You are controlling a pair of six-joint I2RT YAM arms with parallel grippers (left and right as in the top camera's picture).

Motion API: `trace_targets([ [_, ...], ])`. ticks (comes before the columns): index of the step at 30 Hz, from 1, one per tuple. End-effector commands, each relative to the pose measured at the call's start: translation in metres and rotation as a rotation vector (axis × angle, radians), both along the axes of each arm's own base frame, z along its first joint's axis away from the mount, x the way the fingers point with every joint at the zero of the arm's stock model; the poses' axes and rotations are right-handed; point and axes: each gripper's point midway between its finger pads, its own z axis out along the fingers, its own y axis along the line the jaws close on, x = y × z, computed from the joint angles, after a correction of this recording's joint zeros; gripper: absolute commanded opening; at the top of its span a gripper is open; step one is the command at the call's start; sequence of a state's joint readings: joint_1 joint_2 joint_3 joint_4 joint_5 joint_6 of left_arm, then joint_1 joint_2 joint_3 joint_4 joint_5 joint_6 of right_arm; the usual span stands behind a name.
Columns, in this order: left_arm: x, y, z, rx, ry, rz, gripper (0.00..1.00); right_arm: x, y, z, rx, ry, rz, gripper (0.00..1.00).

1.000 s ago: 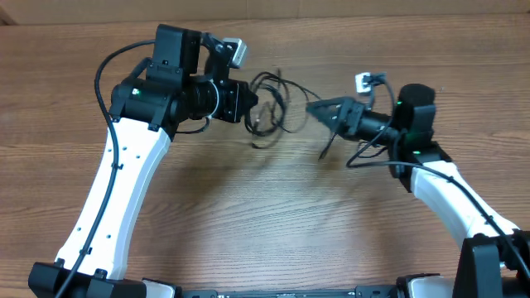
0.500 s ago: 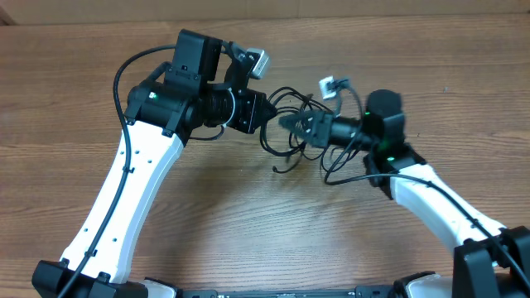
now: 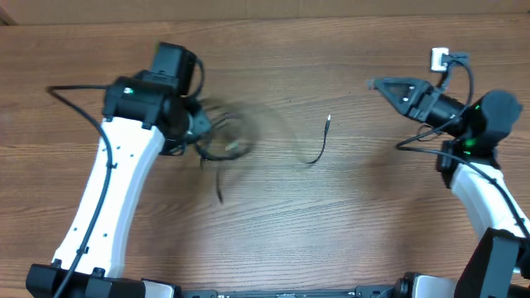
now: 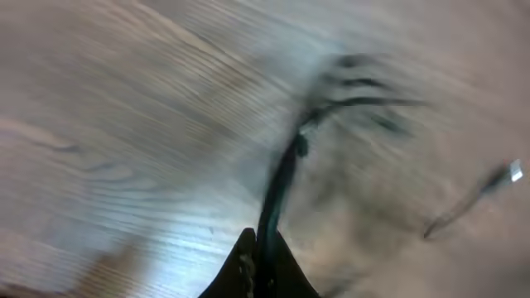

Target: Untangle cables

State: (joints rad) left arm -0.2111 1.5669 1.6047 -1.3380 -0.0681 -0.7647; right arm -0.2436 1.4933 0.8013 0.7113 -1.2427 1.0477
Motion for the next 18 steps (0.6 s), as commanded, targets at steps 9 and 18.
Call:
trace_targets([
  [9,0.028,-0.123,0.082,-0.535,-0.478,-0.9,0.04,-0.016,0.039,-0.058,-0.1,0.133,0.099,0.57],
  [18,-0.002,-0.12,0.059,-0.448,-0.392,-1.083,0.04,-0.009,0.045,-0.07,-0.154,0.147,0.048,1.0],
])
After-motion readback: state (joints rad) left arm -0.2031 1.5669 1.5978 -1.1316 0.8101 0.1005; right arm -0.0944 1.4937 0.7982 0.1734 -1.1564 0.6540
